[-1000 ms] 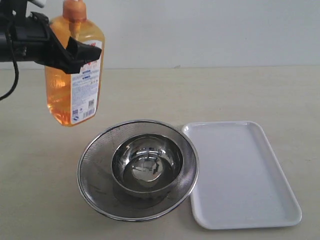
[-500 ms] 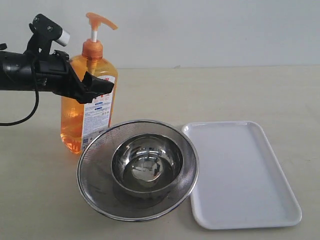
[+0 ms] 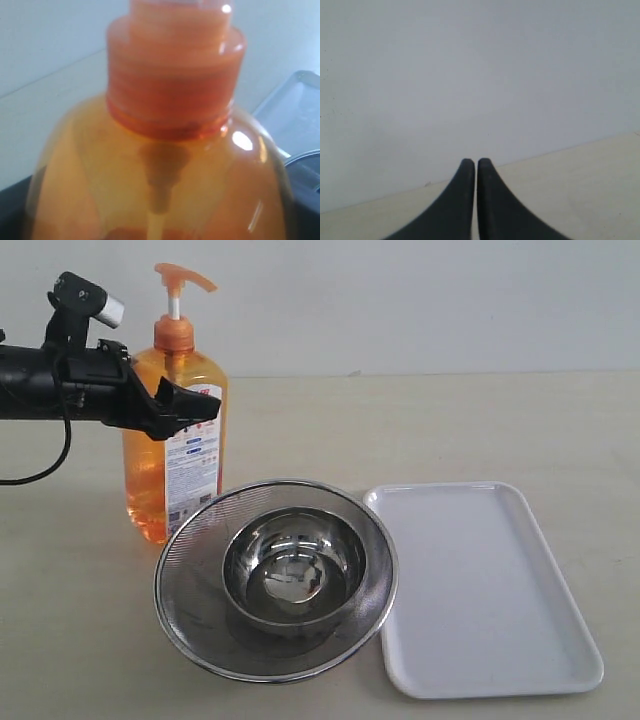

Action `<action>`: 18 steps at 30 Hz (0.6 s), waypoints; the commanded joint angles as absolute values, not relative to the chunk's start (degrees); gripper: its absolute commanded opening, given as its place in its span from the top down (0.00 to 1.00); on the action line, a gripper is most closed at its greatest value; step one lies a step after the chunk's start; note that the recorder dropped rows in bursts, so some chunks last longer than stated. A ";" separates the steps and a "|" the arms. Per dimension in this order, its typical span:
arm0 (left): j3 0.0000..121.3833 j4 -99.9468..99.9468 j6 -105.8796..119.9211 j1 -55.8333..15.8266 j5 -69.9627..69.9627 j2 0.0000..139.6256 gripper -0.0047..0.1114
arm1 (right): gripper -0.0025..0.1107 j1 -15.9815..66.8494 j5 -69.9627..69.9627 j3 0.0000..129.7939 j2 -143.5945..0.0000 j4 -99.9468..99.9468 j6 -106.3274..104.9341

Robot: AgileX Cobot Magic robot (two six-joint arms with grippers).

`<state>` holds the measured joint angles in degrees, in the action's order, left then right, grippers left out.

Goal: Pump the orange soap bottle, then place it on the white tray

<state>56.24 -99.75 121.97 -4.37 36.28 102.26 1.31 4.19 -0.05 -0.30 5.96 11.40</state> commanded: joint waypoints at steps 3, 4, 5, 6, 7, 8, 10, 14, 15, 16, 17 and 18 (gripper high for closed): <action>59.42 -99.95 122.12 -3.50 45.23 108.58 0.92 | 0.98 1.17 4.91 0.00 0.00 5.64 11.58; 59.96 -99.95 122.12 -3.38 45.11 109.54 0.92 | 0.98 1.17 4.91 0.00 0.00 5.64 11.58; 60.42 -99.95 122.12 -3.22 44.24 110.28 0.92 | 0.98 1.17 4.91 0.00 0.00 5.64 11.58; 60.78 -99.95 122.12 -3.06 43.36 110.78 0.92 | 0.98 1.17 4.91 0.00 0.00 5.64 11.58; 61.37 -99.95 122.12 -2.71 42.65 111.34 0.92 | 0.98 1.17 4.91 0.00 0.00 5.64 11.58; 61.79 -99.95 122.12 -2.31 42.64 111.90 0.92 | 0.98 1.17 4.91 0.00 0.00 5.64 11.58; 63.54 -99.95 122.12 -1.21 45.63 113.18 0.92 | 0.98 1.17 4.88 0.00 0.00 5.42 11.58; 67.01 -99.95 122.12 0.05 50.98 116.21 0.92 | 0.98 1.17 4.88 0.00 0.00 5.42 11.58; 67.71 -99.95 122.12 0.05 51.11 116.73 0.92 | 0.98 1.17 4.88 0.00 0.00 5.42 11.58; 68.32 -99.95 122.12 0.05 51.23 117.43 0.92 | 0.98 1.17 4.88 0.00 0.00 5.42 11.58; 68.89 -99.95 122.12 0.05 51.22 118.04 0.92 | 0.98 1.17 4.88 0.00 0.00 5.43 11.45; 69.38 -99.95 122.12 0.05 51.54 118.53 0.92 | 0.98 1.17 4.88 0.00 0.00 5.43 11.45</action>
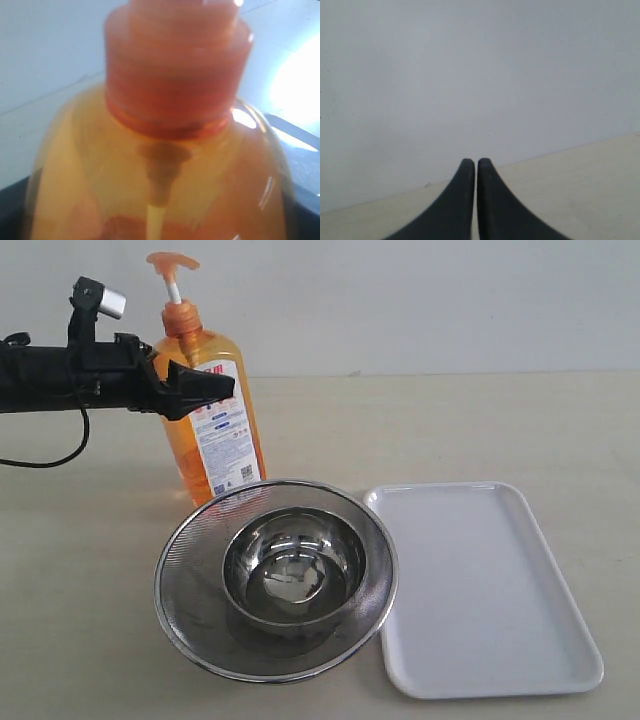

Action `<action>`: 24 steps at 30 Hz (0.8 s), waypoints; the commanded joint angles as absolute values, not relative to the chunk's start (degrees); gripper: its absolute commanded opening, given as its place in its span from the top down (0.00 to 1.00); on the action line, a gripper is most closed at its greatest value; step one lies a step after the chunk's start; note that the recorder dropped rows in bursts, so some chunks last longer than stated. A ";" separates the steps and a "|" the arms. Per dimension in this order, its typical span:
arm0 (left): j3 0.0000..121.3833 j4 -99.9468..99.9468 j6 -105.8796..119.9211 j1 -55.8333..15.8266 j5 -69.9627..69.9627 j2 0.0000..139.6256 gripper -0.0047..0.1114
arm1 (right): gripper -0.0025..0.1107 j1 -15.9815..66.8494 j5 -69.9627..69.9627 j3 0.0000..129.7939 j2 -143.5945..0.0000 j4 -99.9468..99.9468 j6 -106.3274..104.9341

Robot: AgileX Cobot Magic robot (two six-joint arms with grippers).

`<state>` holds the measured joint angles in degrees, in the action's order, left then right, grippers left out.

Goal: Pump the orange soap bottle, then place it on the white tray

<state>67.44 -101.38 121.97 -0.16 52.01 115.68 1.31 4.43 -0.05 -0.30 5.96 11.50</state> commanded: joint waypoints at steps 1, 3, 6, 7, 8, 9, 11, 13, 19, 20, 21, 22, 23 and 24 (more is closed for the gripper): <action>70.01 -99.95 122.12 0.05 52.22 119.22 0.92 | 0.98 1.17 4.88 0.00 0.00 5.43 11.45; 71.02 -99.95 122.12 0.05 52.68 120.40 0.92 | 0.98 1.17 4.88 0.00 0.00 5.43 11.45; 70.62 -99.95 122.12 0.05 52.27 121.20 0.92 | 0.98 1.17 4.93 0.00 0.00 5.30 11.24; 70.28 -99.95 122.12 0.05 52.27 121.20 0.92 | 0.98 1.17 5.03 0.00 0.00 5.30 11.00; 69.67 -99.95 122.12 0.05 52.27 121.02 0.92 | 0.98 1.17 5.28 0.00 0.00 5.30 11.00; 69.08 -99.31 122.12 0.05 52.17 120.70 0.92 | 0.98 1.17 5.70 0.00 0.00 5.30 11.00; 68.00 -97.33 122.12 0.05 52.04 119.66 0.92 | 0.98 1.17 6.72 0.00 0.00 5.30 11.00; 67.28 -94.54 122.12 0.05 51.64 118.22 0.92 | 0.98 1.17 6.61 0.00 0.00 5.18 10.95; 66.07 -85.43 122.12 -0.27 43.14 111.51 0.92 | 0.98 1.17 5.33 3.51 -5.70 3.72 10.33; 65.94 -84.24 122.12 -0.57 41.82 110.39 0.92 | 0.98 1.17 5.17 4.66 -7.20 2.82 10.05; 65.94 -83.24 122.12 -0.71 40.54 109.59 0.92 | 0.98 1.17 4.78 6.05 -8.84 1.46 10.05; 65.94 -82.19 122.12 -0.99 39.38 108.66 0.92 | 0.98 1.17 4.67 7.48 -10.61 0.00 10.05; 65.94 -81.93 122.12 -1.25 38.62 107.79 0.92 | 0.98 1.17 4.67 8.66 -11.75 -0.85 10.05; 65.94 -81.80 122.12 -1.25 37.72 107.18 0.92 | 0.98 1.17 4.67 10.58 -14.20 -1.31 9.92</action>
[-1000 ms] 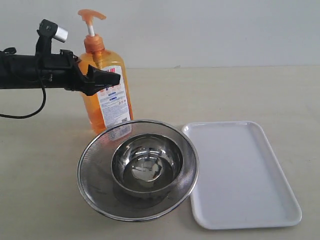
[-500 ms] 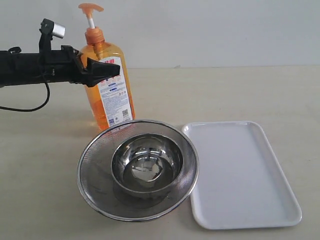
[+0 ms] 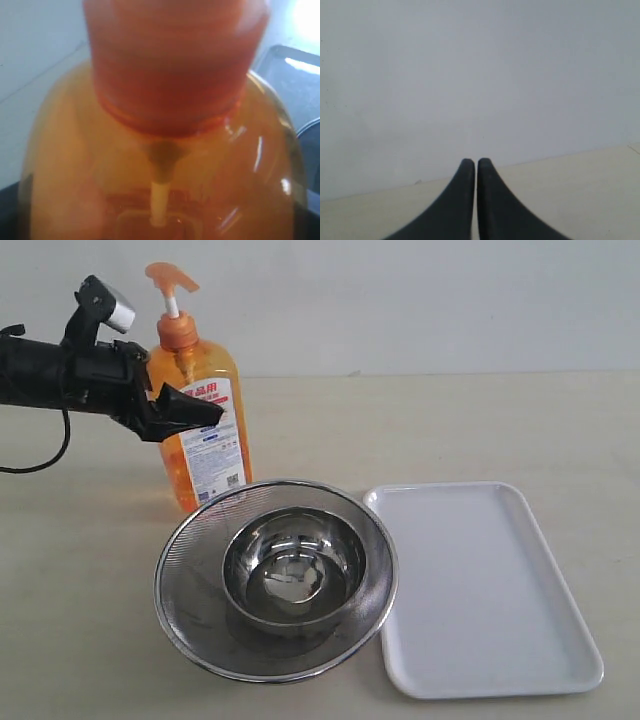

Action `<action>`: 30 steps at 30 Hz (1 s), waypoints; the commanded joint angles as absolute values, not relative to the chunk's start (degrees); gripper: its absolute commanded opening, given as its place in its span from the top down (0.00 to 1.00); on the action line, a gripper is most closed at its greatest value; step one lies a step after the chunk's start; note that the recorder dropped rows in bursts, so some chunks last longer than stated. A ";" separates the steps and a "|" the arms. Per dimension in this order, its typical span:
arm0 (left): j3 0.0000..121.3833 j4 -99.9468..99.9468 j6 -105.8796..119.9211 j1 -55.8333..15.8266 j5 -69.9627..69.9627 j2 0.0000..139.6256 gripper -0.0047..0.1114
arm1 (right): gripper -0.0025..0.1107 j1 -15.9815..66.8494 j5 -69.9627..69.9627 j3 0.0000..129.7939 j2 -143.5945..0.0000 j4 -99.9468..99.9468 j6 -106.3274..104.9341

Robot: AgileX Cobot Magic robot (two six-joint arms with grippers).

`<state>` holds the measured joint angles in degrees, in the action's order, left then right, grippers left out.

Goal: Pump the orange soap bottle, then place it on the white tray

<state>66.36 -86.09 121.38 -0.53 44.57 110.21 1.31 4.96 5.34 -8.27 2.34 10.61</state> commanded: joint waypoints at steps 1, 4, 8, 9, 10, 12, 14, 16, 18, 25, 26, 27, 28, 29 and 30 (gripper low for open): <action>65.94 -81.38 122.12 -1.57 37.32 106.50 0.92 | 0.98 1.17 4.67 11.88 -15.92 -1.44 9.63; 65.49 -79.32 122.12 -2.83 35.31 104.53 0.92 | 0.98 1.17 4.67 16.33 -23.21 -5.18 9.52; 63.01 -77.64 122.12 -5.59 29.81 102.14 0.92 | 0.98 3.09 4.67 22.67 -33.70 -9.12 9.52; 62.65 -77.64 122.12 -5.98 29.69 101.89 0.92 | 0.98 4.70 4.67 24.76 -36.52 -9.97 9.52; 62.16 -78.68 122.12 -6.25 30.24 101.66 0.92 | 0.98 6.81 4.67 26.49 -39.25 -11.05 9.52; 61.49 -81.29 122.12 -6.51 30.65 101.61 0.92 | 0.98 11.59 4.96 29.47 -44.24 -14.04 9.52; 61.07 -83.06 122.12 -6.51 30.65 101.61 0.92 | 0.98 16.96 5.20 32.35 -49.77 -17.65 9.52; 60.54 -84.37 122.12 -6.51 29.69 101.51 0.92 | 0.98 22.26 6.38 36.75 -55.21 -20.50 9.52; 59.95 -84.48 122.12 -6.51 29.56 101.51 0.92 | 0.98 26.08 7.12 40.82 -59.85 -20.89 9.52; 58.26 -81.92 122.12 -9.45 23.28 101.51 0.92 | 0.98 28.53 7.12 56.61 -74.16 -22.00 8.25; 58.26 -81.15 122.12 -10.52 21.27 101.51 0.92 | 0.98 28.53 7.00 58.99 -75.94 -22.00 8.25; 58.26 -79.89 122.12 -11.50 19.72 101.51 0.92 | 0.98 28.62 6.46 60.47 -76.91 -22.31 8.25; 58.26 -79.04 122.12 -12.46 18.83 101.51 0.92 | 0.98 28.74 5.41 62.25 -78.00 -23.14 8.25; 58.26 -78.54 122.12 -13.35 18.28 101.51 0.92 | 0.98 29.17 3.90 63.92 -78.85 -23.95 8.25; 58.26 -78.54 122.12 -14.04 17.97 101.47 0.92 | 0.98 29.86 2.49 65.41 -79.47 -24.83 8.25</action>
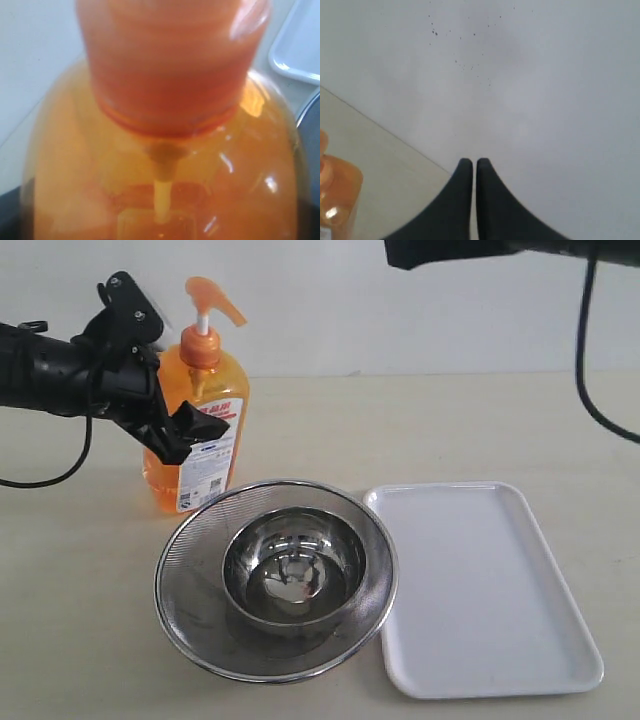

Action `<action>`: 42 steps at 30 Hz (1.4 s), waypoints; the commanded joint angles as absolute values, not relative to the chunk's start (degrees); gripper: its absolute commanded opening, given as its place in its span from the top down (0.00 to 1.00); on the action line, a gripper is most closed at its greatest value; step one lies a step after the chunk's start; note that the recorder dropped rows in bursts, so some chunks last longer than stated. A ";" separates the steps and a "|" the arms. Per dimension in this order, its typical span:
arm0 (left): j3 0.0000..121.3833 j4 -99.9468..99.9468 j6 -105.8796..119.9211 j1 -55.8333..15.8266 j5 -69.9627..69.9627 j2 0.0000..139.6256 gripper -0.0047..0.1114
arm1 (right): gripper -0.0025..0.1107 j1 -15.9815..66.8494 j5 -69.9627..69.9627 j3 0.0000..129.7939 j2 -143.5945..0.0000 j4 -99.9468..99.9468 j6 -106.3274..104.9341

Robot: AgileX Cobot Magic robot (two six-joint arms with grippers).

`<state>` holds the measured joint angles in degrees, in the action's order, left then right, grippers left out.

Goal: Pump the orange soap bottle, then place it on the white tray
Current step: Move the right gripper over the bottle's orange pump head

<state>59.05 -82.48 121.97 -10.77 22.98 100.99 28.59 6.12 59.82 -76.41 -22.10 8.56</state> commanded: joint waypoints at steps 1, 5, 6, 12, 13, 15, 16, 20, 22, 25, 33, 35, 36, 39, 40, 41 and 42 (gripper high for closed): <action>58.26 -78.54 122.12 -14.54 17.82 101.38 0.92 | 0.98 30.57 1.48 66.74 -80.09 -25.67 8.11; 58.26 -78.79 122.12 -15.23 17.59 101.38 0.92 | 0.98 34.35 0.64 70.06 -81.89 -27.81 7.99; 58.26 -78.87 122.12 -15.23 17.59 101.38 0.92 | 0.98 35.40 0.53 70.76 -82.28 -27.81 7.73; 58.26 -79.02 122.12 -15.23 19.30 101.02 0.92 | 0.98 41.91 -1.14 72.74 -85.95 -27.81 4.99; 58.26 -79.02 122.12 -15.23 19.30 100.86 0.92 | 0.98 42.40 -1.04 72.74 -86.50 -27.81 4.99; 58.26 -79.02 121.71 -15.23 19.30 100.67 0.92 | 0.98 42.90 0.68 72.74 -88.16 -27.81 4.99; 58.26 -79.02 121.70 -15.23 19.62 100.73 0.92 | 0.98 42.90 1.41 72.74 -88.54 -27.81 4.99; 58.26 -79.02 121.02 -15.23 20.79 100.73 0.92 | 0.98 42.90 2.15 72.74 -89.35 -27.81 5.96; 58.26 -79.02 121.02 -15.23 20.79 100.73 0.92 | 0.98 42.90 0.40 72.74 -89.35 -27.81 7.21; 58.26 -79.02 121.02 -15.23 20.79 100.73 0.92 | 0.98 43.65 -1.74 72.74 -89.57 -27.58 7.18; 58.26 -79.02 120.85 -15.23 21.07 100.73 0.92 | 0.98 45.17 -2.19 72.74 -91.99 -27.58 7.36; 58.26 -79.02 120.85 -15.23 21.07 100.73 0.92 | 0.98 45.17 -2.21 72.74 -92.39 -27.58 7.36; 58.26 -79.02 120.85 -15.23 21.19 100.73 0.92 | 0.98 45.17 -1.94 72.74 -92.45 -27.58 7.48; 58.26 -79.02 120.85 -15.23 22.71 100.73 0.92 | 0.98 45.17 -1.94 72.74 -92.61 -27.58 7.41; 58.26 -79.02 120.85 -15.23 22.71 100.73 0.92 | 0.98 45.17 -1.94 72.74 -92.61 -27.58 7.41; 58.26 -79.02 120.85 -15.23 22.94 100.73 0.92 | 0.98 45.17 -1.94 72.74 -92.61 -27.58 7.41; 58.26 -79.02 120.85 -15.23 23.22 100.73 0.92 | 0.98 45.17 -1.94 72.74 -92.61 -27.58 7.41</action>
